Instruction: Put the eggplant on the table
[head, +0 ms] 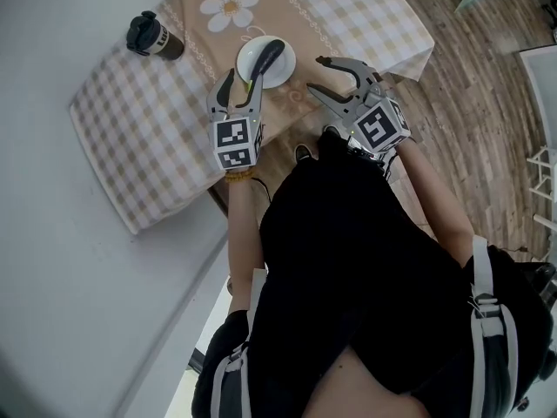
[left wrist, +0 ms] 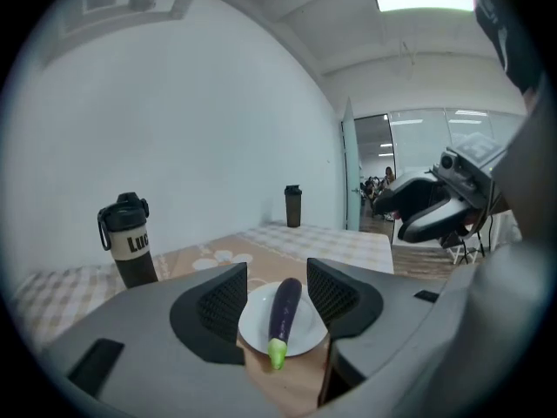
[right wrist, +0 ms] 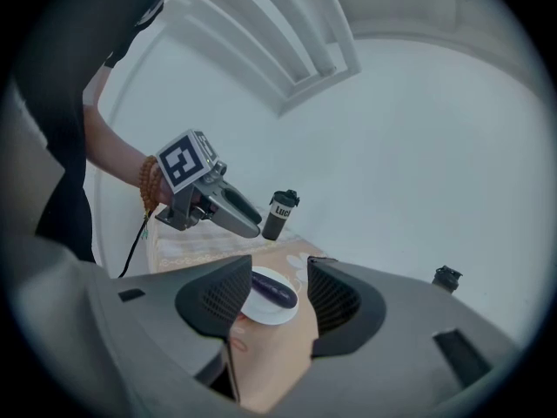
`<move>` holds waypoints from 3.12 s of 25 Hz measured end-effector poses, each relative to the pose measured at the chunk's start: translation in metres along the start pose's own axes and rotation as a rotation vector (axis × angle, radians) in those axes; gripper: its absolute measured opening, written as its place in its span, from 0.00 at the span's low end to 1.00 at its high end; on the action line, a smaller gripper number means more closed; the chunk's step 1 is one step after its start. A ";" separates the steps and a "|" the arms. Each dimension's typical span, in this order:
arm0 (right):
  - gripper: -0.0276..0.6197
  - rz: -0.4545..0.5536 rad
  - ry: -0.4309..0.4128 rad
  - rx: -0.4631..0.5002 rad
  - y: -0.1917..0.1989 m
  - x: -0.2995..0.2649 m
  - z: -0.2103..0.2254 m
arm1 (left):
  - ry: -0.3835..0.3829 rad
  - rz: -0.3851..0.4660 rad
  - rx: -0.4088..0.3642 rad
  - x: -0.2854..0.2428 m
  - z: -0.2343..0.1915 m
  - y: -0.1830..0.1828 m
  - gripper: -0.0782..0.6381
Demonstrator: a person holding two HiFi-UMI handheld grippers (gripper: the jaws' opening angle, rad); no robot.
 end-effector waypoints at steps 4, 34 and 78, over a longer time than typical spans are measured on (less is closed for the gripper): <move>0.37 0.015 -0.015 0.025 -0.008 -0.006 0.004 | -0.024 0.074 0.022 0.016 -0.008 -0.025 0.43; 0.31 0.378 -0.010 -0.105 -0.110 -0.014 0.024 | -0.196 0.466 -0.019 0.104 -0.010 -0.101 0.14; 0.05 0.267 -0.048 -0.292 -0.057 -0.023 -0.004 | -0.171 0.286 0.026 0.093 0.011 -0.016 0.09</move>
Point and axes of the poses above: the fingertips, and each gripper's own axes: x backward along the fingers, z to its right, y out of its underside, the point moved 5 cm from there along x, backward along the fingers, and after that the axes turned 4 degrees about -y, right-handed, at the moved point
